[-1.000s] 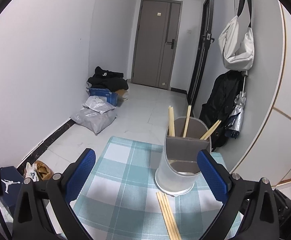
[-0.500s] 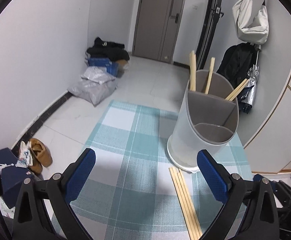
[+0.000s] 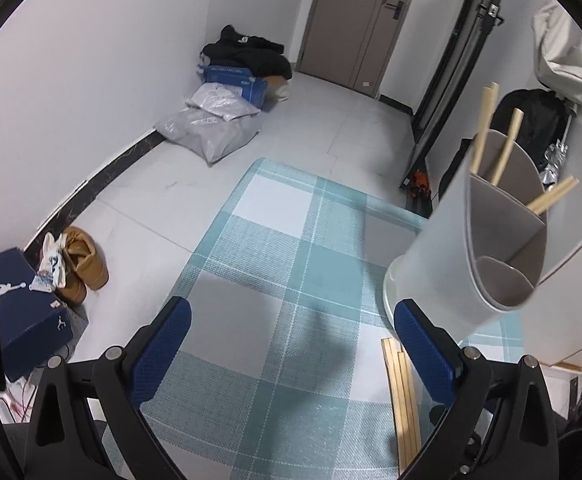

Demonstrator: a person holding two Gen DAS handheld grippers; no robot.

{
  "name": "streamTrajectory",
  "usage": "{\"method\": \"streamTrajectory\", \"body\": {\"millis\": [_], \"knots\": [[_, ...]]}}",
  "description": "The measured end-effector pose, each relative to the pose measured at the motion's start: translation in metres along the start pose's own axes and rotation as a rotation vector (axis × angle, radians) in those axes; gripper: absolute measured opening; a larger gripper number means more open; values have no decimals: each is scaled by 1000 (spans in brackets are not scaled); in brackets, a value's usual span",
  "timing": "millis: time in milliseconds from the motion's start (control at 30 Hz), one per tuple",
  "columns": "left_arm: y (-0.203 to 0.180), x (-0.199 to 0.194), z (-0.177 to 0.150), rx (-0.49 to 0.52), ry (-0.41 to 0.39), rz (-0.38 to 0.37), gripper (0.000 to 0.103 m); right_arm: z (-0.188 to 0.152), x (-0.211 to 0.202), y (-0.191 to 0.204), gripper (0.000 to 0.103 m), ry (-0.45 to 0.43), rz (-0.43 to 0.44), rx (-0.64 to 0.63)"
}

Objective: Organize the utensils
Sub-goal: 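Move both open grippers down toward the remaining chopstick bundle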

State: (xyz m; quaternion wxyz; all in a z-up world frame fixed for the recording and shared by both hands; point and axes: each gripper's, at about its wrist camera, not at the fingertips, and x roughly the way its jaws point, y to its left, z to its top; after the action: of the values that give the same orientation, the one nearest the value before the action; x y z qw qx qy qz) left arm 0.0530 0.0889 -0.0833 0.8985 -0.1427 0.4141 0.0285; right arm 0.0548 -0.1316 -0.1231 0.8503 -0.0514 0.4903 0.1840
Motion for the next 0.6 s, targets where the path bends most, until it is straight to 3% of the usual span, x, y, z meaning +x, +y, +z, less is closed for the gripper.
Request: {"method": "streamTrajectory", "body": {"millis": [267,600], "knots": [[9,8,1,-42,44,-3,100,5,15,10,37,34,-12,-51],[18,8,1,-55,54,1,100,5,23,16,27,57,-32,-87]]}}
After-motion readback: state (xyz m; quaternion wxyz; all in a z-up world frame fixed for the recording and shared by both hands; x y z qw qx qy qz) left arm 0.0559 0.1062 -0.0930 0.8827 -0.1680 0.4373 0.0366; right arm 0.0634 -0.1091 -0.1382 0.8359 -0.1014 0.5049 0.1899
